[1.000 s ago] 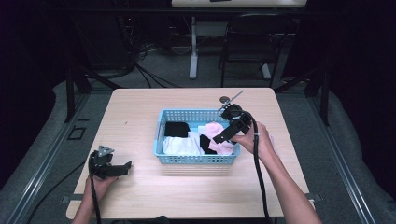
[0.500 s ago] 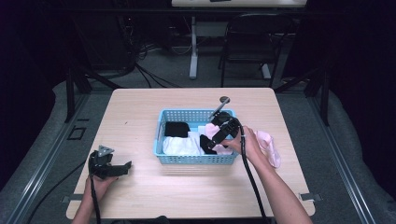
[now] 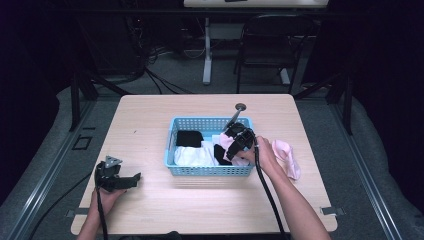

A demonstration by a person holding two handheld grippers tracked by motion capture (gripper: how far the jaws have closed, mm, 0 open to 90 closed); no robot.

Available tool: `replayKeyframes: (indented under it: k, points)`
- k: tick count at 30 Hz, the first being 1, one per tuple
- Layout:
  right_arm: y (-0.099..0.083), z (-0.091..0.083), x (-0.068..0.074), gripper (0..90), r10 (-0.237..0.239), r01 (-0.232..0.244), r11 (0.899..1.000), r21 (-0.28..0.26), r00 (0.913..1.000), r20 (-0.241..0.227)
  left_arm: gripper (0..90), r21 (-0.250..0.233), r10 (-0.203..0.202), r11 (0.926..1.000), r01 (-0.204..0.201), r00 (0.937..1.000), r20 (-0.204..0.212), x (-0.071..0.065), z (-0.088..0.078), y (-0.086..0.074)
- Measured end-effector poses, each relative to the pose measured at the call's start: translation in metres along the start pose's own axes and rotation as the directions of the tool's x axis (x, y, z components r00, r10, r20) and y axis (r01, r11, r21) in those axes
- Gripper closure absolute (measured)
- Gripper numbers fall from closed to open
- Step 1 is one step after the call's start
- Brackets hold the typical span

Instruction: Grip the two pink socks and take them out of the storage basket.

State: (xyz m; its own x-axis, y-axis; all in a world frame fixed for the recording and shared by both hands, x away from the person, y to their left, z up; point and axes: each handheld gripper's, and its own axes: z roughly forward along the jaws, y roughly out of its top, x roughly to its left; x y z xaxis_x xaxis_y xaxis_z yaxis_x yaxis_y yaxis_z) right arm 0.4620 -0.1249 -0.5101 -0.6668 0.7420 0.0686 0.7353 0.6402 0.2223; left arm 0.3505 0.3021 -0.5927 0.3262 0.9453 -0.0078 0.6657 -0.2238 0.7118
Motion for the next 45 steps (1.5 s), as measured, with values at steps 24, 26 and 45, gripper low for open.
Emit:
replayKeyframes:
  k: [24,26,45]
  points:
    - [-0.003,0.001,-0.004,89.4,0.044,-0.042,0.999,-0.029,0.9963,0.074,0.4,0.000,0.001,1.0000,-0.001,1.0000,0.001,0.000,0.000,0.000]
    - [-0.001,-0.003,-0.004,89.7,0.019,-0.019,1.000,-0.006,0.9965,0.081,0.5,0.000,0.001,1.0000,-0.001,1.0000,0.001,0.000,0.000,0.000]
    - [-0.002,-0.050,0.005,90.0,0.017,-0.008,0.988,-0.153,0.9982,0.057,0.4,0.001,0.001,1.0000,-0.001,1.0000,0.001,0.000,0.000,0.000]
